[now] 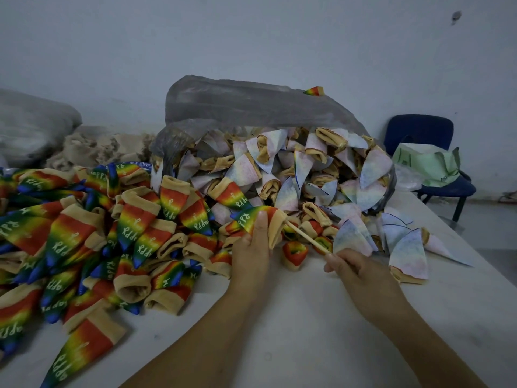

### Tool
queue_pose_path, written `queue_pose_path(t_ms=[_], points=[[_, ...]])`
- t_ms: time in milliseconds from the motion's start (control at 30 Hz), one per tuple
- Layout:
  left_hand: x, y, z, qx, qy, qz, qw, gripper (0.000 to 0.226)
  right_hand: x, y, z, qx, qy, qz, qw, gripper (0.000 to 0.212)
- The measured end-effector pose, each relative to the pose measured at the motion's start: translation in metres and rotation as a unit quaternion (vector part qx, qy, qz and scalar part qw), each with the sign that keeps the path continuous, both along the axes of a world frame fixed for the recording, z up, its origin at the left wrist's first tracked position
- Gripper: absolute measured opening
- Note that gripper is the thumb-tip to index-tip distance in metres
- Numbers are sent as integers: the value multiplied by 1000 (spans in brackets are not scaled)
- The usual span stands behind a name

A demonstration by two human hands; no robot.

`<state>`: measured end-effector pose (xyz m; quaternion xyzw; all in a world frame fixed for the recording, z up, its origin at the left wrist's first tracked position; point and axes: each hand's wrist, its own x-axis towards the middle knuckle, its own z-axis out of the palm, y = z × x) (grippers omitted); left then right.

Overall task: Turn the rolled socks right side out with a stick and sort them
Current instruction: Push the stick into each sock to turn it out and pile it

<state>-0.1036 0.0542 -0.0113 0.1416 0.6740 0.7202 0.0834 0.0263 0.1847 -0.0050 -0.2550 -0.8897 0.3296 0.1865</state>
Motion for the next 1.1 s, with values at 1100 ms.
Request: queue_pose_path(t_ms=[1100], points=[[-32, -8, 6, 404, -349, -133, 835, 36, 4, 1, -2, 185, -40, 22, 982, 59]])
